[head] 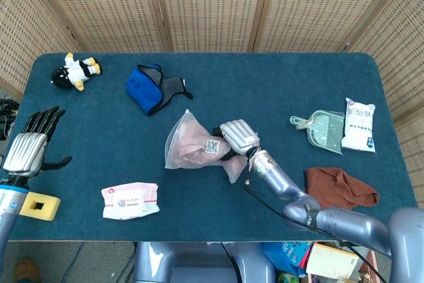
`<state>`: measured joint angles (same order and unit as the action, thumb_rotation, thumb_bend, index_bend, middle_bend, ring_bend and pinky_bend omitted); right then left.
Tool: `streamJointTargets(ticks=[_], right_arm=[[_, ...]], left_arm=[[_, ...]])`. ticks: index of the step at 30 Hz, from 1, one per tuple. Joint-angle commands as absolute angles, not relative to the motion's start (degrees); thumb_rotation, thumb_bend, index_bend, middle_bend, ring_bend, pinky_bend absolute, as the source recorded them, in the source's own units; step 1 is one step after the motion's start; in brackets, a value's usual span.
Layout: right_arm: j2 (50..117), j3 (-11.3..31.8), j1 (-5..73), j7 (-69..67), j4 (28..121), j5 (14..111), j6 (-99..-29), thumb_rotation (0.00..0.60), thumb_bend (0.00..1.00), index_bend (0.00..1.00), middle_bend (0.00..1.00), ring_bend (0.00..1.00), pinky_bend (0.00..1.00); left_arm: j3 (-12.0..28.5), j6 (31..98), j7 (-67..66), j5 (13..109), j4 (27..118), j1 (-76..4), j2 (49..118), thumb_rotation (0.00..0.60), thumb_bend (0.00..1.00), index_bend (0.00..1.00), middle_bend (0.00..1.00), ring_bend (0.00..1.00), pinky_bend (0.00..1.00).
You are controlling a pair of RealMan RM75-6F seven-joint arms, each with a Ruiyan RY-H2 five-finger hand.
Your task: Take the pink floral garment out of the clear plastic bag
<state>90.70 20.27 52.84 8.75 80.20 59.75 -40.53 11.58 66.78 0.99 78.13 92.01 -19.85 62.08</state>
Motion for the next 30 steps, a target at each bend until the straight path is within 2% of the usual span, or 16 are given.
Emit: streamJointTargets(ticks=[1, 4, 17, 24, 30], right_arm=[[92.89, 21.25, 54.5, 5.27, 78.2, 61.98, -40.11, 0.6, 0.57, 0.63, 0.65, 0.61, 0.69], [94.64, 21.6, 55.71, 3.56, 76.26, 62.96, -40.0, 0.6, 0.57, 0.63, 0.65, 0.61, 0.69], [101.85, 22.72, 58.61, -3.91, 68.08, 65.67, -42.27, 0.6, 0.6, 0.63, 0.65, 0.61, 0.69], [104.04, 22.66, 58.66, -6.41, 65.05, 66.41, -44.13, 0.6, 0.6, 0.63, 0.65, 0.61, 0.69], [105.04, 22.33, 58.56, -7.49, 64.53, 67.31, -45.71, 0.6, 0.6, 0.63, 0.65, 0.61, 0.69]], left_arm=[[13.99, 62.6, 3.0, 77.43, 93.68, -23.55, 59.25, 0.6, 0.22, 0.0, 0.0, 0.0, 0.0], [14.69, 58.98, 3.43, 76.41, 94.5, -26.02, 58.25, 0.6, 0.23, 0.02, 0.0, 0.0, 0.0], [16.78, 48.36, 2.58, 71.88, 95.95, -35.8, 60.12, 0.6, 0.23, 0.26, 0.0, 0.0, 0.0], [16.41, 45.46, 1.68, 69.64, 95.4, -39.01, 63.09, 0.6, 0.23, 0.27, 0.0, 0.0, 0.0], [16.14, 45.9, 2.63, 69.31, 93.84, -40.42, 66.76, 0.6, 0.23, 0.29, 0.0, 0.0, 0.0]])
